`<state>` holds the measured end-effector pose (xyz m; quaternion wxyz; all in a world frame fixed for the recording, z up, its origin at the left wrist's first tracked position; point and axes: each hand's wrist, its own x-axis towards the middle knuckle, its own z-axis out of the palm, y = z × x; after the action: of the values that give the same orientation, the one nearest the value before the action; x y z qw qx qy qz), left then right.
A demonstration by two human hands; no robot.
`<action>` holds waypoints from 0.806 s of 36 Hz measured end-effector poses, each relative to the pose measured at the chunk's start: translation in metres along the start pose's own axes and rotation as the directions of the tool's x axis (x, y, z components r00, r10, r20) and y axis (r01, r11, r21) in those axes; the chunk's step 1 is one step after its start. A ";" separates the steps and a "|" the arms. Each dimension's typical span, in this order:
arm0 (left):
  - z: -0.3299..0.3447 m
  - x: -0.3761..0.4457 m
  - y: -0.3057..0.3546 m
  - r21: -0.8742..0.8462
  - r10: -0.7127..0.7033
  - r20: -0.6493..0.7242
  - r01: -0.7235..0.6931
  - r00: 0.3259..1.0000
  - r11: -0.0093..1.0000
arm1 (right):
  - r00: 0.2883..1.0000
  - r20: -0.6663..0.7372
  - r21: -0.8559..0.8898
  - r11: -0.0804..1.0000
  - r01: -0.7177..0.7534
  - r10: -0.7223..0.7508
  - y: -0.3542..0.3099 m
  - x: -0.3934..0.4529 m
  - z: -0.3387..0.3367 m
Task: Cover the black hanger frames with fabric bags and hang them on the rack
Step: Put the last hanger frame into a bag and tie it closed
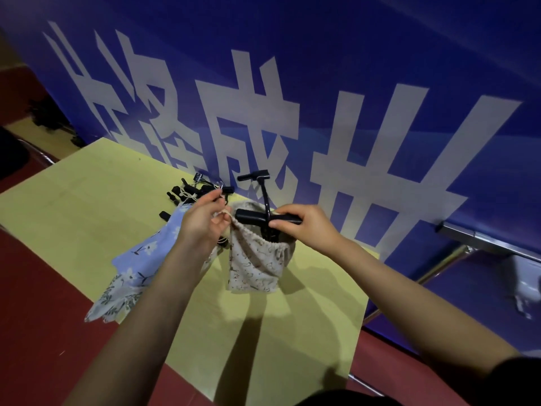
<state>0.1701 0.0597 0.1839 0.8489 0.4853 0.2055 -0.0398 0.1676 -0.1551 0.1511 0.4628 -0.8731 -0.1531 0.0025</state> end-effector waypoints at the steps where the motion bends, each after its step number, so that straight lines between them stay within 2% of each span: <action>1: 0.002 -0.001 0.005 0.017 0.016 0.017 -0.017 1.000 1.000 | 1.000 0.011 -0.008 1.000 0.000 0.001 -0.003 0.000 0.000; 7: 0.026 -0.013 0.032 0.065 0.101 0.122 -0.109 0.987 0.992 | 0.996 0.094 -0.127 0.992 0.024 -0.012 -0.016 0.014 -0.006; 11: 0.037 -0.021 0.041 0.110 0.159 0.180 -0.180 0.971 0.978 | 0.989 0.131 -0.261 0.960 0.095 -0.063 -0.020 0.023 -0.011; 16: 0.036 -0.024 0.039 0.140 0.178 0.210 -0.210 0.961 0.968 | 0.988 0.097 -0.251 0.958 0.139 -0.118 -0.016 0.017 -0.012; 20: 0.029 -0.019 0.035 0.241 0.165 0.203 -0.213 0.965 0.947 | 0.993 0.073 -0.259 0.960 0.108 -0.092 -0.012 0.016 -0.013; 22: 0.022 -0.014 0.034 0.467 0.243 0.203 -0.312 0.949 0.827 | 0.994 0.075 -0.266 0.959 0.093 -0.075 -0.010 0.017 -0.015; 25: 0.015 -0.012 0.035 0.740 0.319 0.269 -0.407 0.909 0.535 | 0.995 0.071 -0.278 0.956 0.089 -0.072 -0.009 0.019 -0.017; 26: 0.013 -0.012 0.036 0.788 0.289 0.299 -0.406 0.909 0.463 | 0.995 0.068 -0.280 0.956 0.092 -0.076 -0.009 0.020 -0.017; 29: 0.006 -0.008 0.036 0.881 0.088 0.333 -0.343 0.939 0.328 | 0.994 0.057 -0.302 0.947 0.106 -0.093 -0.009 0.020 -0.017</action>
<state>0.1738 0.0729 0.2189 0.4396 0.8935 -0.0172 -0.0895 0.1870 -0.1586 0.1710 0.3189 -0.9249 -0.2053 -0.0262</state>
